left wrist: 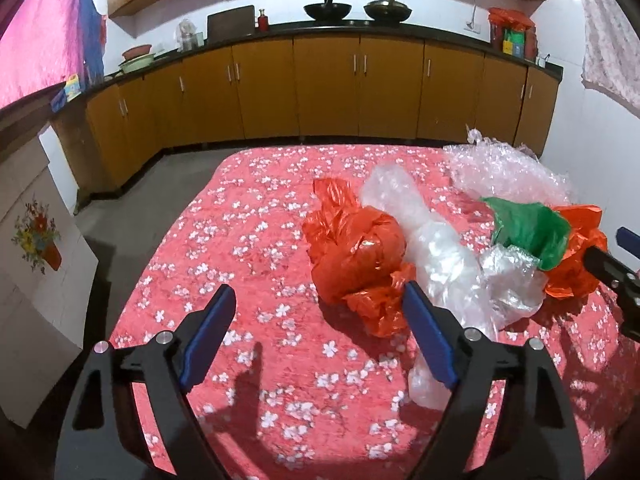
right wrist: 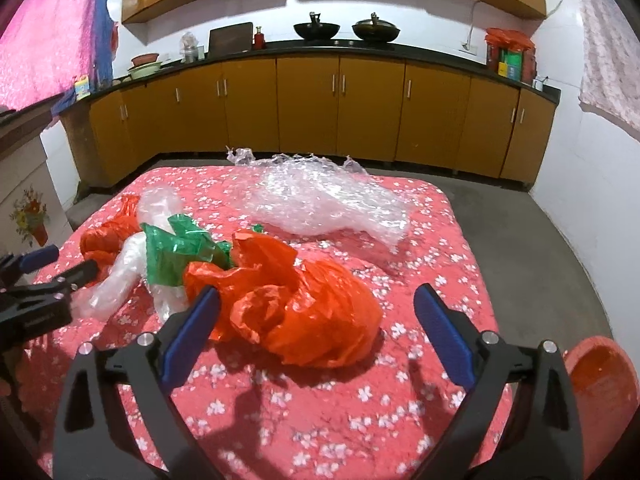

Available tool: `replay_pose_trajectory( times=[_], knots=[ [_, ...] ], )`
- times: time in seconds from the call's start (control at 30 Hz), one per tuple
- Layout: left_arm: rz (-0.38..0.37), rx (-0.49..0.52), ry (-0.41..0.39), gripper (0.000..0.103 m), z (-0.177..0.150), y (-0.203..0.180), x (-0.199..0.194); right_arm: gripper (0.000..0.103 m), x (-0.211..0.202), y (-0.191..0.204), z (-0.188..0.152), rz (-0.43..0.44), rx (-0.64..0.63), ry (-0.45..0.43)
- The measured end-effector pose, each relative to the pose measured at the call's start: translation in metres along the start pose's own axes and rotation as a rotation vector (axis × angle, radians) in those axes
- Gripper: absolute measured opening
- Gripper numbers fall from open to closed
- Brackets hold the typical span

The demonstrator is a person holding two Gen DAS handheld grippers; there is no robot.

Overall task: Collect trash
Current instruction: 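Grasp the orange bag with the right gripper while the left gripper grasps the red bag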

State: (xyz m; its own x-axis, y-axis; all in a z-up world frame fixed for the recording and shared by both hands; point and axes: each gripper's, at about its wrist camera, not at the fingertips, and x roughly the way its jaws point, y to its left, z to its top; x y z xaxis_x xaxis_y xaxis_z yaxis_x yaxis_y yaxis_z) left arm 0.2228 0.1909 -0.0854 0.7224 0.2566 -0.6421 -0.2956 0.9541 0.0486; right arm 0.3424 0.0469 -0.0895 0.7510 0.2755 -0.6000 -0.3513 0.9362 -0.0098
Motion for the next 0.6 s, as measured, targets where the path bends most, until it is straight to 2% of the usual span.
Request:
replay_pose_trajectory(
  times=[0.2,0.23,0.3,0.47,0.6],
  knots=[
    [-0.014,0.001,-0.026,0.088,0.008,-0.001,0.000,0.093,0.013,0.004,0.006,0.022,0.009,0.020],
    [-0.017,0.000,-0.029,0.088,0.009,-0.001,0.000,0.088,0.015,0.004,0.006,0.024,0.007,0.024],
    [-0.020,-0.009,-0.033,0.088,0.010,-0.003,0.001,0.069,0.020,0.004,0.005,0.047,0.004,0.047],
    [-0.026,-0.038,-0.028,0.088,0.012,-0.001,0.006,0.047,0.021,0.001,0.002,0.084,0.016,0.068],
    [-0.026,-0.039,-0.029,0.088,0.013,-0.004,0.008,0.031,0.016,-0.004,-0.001,0.074,0.035,0.062]
  ],
)
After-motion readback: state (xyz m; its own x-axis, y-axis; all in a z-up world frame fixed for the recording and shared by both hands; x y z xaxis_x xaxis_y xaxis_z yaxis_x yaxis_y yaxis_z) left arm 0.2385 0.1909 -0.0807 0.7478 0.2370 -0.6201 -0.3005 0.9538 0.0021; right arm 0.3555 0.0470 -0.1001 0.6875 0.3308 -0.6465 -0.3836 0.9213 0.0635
